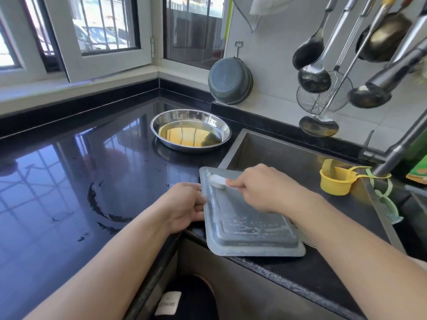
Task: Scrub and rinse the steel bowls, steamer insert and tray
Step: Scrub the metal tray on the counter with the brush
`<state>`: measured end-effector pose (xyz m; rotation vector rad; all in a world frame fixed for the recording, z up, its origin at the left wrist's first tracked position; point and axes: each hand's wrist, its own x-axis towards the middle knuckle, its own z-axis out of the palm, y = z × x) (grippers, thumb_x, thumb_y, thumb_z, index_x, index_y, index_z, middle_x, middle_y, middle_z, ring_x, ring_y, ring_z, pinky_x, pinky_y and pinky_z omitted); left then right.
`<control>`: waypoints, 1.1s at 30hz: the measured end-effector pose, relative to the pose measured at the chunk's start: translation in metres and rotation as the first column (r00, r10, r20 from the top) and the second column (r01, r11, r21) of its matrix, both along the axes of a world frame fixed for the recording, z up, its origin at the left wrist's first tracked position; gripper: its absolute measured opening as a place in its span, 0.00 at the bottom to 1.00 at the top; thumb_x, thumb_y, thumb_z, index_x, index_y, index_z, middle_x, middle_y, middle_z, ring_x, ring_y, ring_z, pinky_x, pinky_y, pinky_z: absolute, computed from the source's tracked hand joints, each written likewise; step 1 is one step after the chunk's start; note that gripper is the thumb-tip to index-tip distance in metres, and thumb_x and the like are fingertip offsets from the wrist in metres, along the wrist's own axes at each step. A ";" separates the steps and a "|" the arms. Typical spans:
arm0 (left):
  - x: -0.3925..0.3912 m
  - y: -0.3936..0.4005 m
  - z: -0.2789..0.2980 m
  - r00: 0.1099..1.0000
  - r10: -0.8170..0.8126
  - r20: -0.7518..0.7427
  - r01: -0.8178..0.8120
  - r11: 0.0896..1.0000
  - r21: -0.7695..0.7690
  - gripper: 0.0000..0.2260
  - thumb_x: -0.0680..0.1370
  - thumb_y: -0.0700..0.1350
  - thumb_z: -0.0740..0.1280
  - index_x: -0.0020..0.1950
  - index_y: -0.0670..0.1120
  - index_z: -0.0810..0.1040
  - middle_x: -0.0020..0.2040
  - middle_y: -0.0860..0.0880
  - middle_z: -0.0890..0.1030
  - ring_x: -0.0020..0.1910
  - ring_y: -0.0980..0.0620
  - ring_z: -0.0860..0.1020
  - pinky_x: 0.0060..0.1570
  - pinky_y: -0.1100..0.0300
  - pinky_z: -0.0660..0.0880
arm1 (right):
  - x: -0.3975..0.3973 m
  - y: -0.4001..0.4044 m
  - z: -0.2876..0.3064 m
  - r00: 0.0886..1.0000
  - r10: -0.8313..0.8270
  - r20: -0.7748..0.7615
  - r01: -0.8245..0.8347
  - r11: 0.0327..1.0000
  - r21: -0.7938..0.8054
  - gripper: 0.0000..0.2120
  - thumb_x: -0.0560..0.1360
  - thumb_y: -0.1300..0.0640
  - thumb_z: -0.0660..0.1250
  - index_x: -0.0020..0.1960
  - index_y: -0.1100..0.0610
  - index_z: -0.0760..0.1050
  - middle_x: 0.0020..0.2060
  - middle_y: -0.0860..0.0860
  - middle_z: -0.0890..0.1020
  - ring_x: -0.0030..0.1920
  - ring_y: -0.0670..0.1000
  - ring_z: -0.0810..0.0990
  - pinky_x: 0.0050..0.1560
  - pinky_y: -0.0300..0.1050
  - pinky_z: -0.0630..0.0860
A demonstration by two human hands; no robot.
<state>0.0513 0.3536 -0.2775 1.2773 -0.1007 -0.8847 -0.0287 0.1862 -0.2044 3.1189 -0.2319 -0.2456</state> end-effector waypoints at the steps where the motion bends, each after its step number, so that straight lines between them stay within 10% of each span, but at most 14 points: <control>1: -0.001 -0.001 0.000 1.000 0.011 0.009 -0.011 1.000 0.016 0.16 0.82 0.26 0.54 0.61 0.33 0.79 0.50 0.37 0.87 0.43 0.45 0.87 0.41 0.53 0.85 | 0.005 -0.001 -0.003 1.000 -0.007 -0.003 0.007 1.000 0.023 0.24 0.84 0.57 0.55 0.73 0.34 0.68 0.69 0.53 0.75 0.55 0.57 0.79 0.53 0.52 0.79; 9: -0.007 -0.005 0.001 0.985 0.026 0.169 -0.052 0.986 0.155 0.18 0.78 0.24 0.53 0.53 0.34 0.81 0.38 0.42 0.85 0.35 0.48 0.84 0.46 0.47 0.86 | -0.054 -0.003 0.002 0.983 0.124 -0.138 -0.103 0.984 0.145 0.20 0.84 0.51 0.59 0.70 0.29 0.69 0.38 0.41 0.73 0.43 0.49 0.78 0.47 0.50 0.78; 14: -0.008 -0.010 -0.002 0.974 0.017 0.224 -0.062 0.979 0.196 0.20 0.78 0.26 0.53 0.55 0.37 0.82 0.40 0.43 0.87 0.40 0.45 0.85 0.50 0.44 0.85 | -0.065 0.007 0.009 0.982 0.104 -0.156 -0.083 0.987 0.135 0.19 0.84 0.48 0.58 0.69 0.27 0.68 0.41 0.41 0.74 0.48 0.52 0.79 0.50 0.52 0.78; 20: -0.007 -0.008 0.002 0.981 -0.007 0.195 -0.036 0.976 0.215 0.18 0.78 0.25 0.54 0.56 0.35 0.82 0.44 0.39 0.85 0.42 0.44 0.84 0.46 0.50 0.85 | -0.007 -0.010 -0.013 0.996 -0.088 -0.001 0.088 0.995 0.041 0.25 0.84 0.57 0.53 0.74 0.32 0.64 0.71 0.55 0.73 0.66 0.61 0.74 0.60 0.55 0.76; 26: -0.007 -0.008 0.002 0.972 0.030 0.233 -0.087 0.967 0.237 0.18 0.77 0.25 0.53 0.49 0.36 0.81 0.36 0.42 0.84 0.36 0.46 0.83 0.42 0.51 0.84 | -0.060 -0.007 -0.012 0.992 0.103 -0.072 -0.093 0.987 0.128 0.23 0.84 0.54 0.56 0.72 0.30 0.66 0.39 0.42 0.74 0.43 0.52 0.78 0.45 0.51 0.78; 33: -0.009 -0.010 0.002 0.970 0.021 0.243 -0.080 0.969 0.236 0.18 0.78 0.25 0.54 0.52 0.40 0.81 0.37 0.44 0.86 0.37 0.47 0.84 0.42 0.51 0.84 | -0.067 -0.013 -0.008 0.997 0.052 -0.059 -0.047 0.995 0.092 0.20 0.85 0.48 0.55 0.71 0.26 0.64 0.38 0.39 0.69 0.45 0.52 0.77 0.43 0.50 0.76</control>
